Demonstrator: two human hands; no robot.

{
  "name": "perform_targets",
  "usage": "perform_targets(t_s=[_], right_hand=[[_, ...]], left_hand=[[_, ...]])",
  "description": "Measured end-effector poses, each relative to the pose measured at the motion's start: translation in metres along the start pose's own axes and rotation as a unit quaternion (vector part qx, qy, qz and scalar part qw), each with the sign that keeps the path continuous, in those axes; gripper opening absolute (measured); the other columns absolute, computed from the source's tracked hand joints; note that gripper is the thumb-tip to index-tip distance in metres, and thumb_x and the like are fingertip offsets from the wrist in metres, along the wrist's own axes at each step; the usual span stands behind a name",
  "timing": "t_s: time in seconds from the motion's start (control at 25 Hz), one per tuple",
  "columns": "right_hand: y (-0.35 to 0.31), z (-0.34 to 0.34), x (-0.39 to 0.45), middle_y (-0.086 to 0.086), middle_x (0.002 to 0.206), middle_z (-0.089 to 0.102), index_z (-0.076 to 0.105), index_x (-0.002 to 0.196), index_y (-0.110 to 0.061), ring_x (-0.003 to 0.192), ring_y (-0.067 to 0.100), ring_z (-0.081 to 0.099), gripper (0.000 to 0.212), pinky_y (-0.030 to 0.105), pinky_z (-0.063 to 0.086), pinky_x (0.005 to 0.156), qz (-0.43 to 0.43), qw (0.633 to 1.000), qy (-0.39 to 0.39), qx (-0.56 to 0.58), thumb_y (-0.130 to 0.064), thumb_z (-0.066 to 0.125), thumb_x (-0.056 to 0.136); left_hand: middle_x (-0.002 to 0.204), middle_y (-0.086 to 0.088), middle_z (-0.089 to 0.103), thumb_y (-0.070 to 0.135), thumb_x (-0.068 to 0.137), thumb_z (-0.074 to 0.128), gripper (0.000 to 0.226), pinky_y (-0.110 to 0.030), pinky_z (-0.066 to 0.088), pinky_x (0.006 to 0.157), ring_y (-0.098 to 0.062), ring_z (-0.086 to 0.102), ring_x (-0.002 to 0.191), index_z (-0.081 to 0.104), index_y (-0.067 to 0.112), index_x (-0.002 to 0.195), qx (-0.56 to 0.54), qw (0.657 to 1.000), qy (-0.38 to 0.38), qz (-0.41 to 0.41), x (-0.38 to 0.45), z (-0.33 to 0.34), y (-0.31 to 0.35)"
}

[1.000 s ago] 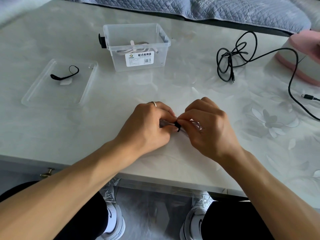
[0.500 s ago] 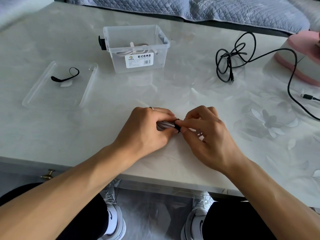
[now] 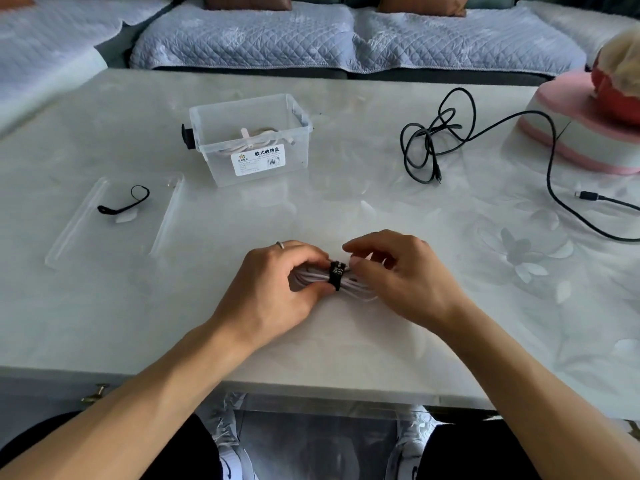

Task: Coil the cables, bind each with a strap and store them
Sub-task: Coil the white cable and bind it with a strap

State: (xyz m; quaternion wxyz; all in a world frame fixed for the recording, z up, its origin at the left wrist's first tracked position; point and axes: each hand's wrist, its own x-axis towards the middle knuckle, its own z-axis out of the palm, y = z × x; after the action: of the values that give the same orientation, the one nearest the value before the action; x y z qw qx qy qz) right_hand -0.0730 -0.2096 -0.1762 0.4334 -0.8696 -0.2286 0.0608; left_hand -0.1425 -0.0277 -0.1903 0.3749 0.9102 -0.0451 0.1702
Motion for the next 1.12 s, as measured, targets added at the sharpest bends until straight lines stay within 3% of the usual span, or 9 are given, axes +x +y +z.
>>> perform_targets(t_s=[0.16, 0.28, 0.4, 0.6, 0.84, 0.96, 1.04, 1.12], right_hand=[[-0.009, -0.004, 0.006, -0.021, 0.073, 0.061, 0.072, 0.099, -0.03, 0.055, -0.002, 0.057, 0.018, 0.012, 0.041, 0.05, 0.023, 0.996, -0.077, -0.032, -0.024, 0.065, 0.084], [-0.011, -0.001, 0.004, -0.023, 0.065, 0.06, 0.074, 0.095, -0.026, 0.059, -0.003, 0.054, 0.014, 0.011, 0.039, 0.053, 0.02, 0.997, -0.06, -0.047, -0.024, 0.069, 0.082], [-0.013, 0.002, -0.003, -0.019, 0.078, 0.067, 0.074, 0.101, -0.025, 0.064, -0.003, 0.057, 0.02, 0.008, 0.042, 0.059, 0.018, 0.997, -0.053, -0.051, -0.024, 0.068, 0.082], [-0.013, -0.002, -0.006, -0.02, 0.076, 0.066, 0.076, 0.102, -0.026, 0.075, -0.006, 0.059, 0.021, 0.006, 0.043, 0.063, 0.021, 0.997, -0.066, -0.045, -0.02, 0.068, 0.083], [-0.01, 0.003, -0.008, -0.014, 0.084, 0.07, 0.075, 0.1, -0.026, 0.071, 0.003, 0.065, 0.019, 0.014, 0.05, 0.064, -0.002, 0.998, -0.049, -0.038, -0.021, 0.068, 0.083], [-0.008, -0.005, -0.001, -0.013, 0.087, 0.073, 0.074, 0.104, -0.024, 0.08, -0.001, 0.065, 0.023, 0.013, 0.05, 0.072, 0.031, 0.998, -0.026, 0.043, -0.035, 0.07, 0.084], [-0.009, -0.013, 0.003, -0.008, 0.091, 0.075, 0.072, 0.109, -0.024, 0.084, 0.006, 0.069, 0.031, 0.027, 0.054, 0.08, 0.063, 0.99, -0.06, 0.111, -0.042, 0.071, 0.084], [-0.012, -0.016, 0.003, -0.003, 0.086, 0.075, 0.07, 0.109, -0.024, 0.074, 0.016, 0.068, 0.025, 0.034, 0.053, 0.071, 0.07, 0.982, -0.102, 0.141, -0.032, 0.072, 0.086]], left_hand=[[0.103, 0.007, 0.072, -0.002, 0.071, 0.076, 0.023, -0.011, 0.045, 0.091, -0.005, 0.065, 0.098, 0.077, 0.016, 0.086, 0.043, 0.999, 0.0, 0.013, 0.004, -0.004, -0.005], [0.112, 0.012, 0.069, 0.017, 0.073, 0.07, 0.018, -0.005, 0.036, 0.095, -0.001, 0.058, 0.111, 0.078, 0.025, 0.087, 0.044, 0.999, -0.027, -0.013, 0.008, -0.01, -0.001], [0.109, 0.017, 0.066, 0.043, 0.073, 0.08, 0.018, 0.0, 0.035, 0.087, 0.01, 0.058, 0.104, 0.076, 0.028, 0.082, 0.016, 0.997, -0.041, -0.058, 0.008, -0.01, 0.007], [0.1, 0.018, 0.071, 0.028, 0.075, 0.083, 0.012, -0.01, 0.045, 0.084, 0.003, 0.064, 0.094, 0.071, 0.029, 0.075, -0.006, 0.995, -0.057, -0.08, 0.011, -0.009, 0.014], [0.101, 0.016, 0.069, 0.023, 0.079, 0.077, 0.005, -0.003, 0.04, 0.079, 0.0, 0.062, 0.093, 0.074, 0.022, 0.077, 0.025, 0.993, -0.06, -0.098, 0.011, -0.005, 0.017], [0.107, 0.017, 0.068, 0.019, 0.08, 0.078, 0.005, -0.003, 0.039, 0.083, 0.001, 0.061, 0.098, 0.073, 0.019, 0.078, -0.026, 0.993, -0.031, -0.111, 0.014, -0.006, 0.016], [0.111, 0.014, 0.067, 0.018, 0.079, 0.08, 0.008, -0.008, 0.042, 0.088, 0.002, 0.062, 0.1, 0.072, 0.02, 0.078, -0.06, 0.994, 0.023, -0.084, 0.015, -0.007, 0.016], [0.108, 0.011, 0.068, 0.021, 0.079, 0.078, 0.007, -0.019, 0.049, 0.087, -0.002, 0.064, 0.1, 0.071, 0.019, 0.078, -0.077, 0.992, 0.085, -0.059, 0.016, -0.01, 0.017]])
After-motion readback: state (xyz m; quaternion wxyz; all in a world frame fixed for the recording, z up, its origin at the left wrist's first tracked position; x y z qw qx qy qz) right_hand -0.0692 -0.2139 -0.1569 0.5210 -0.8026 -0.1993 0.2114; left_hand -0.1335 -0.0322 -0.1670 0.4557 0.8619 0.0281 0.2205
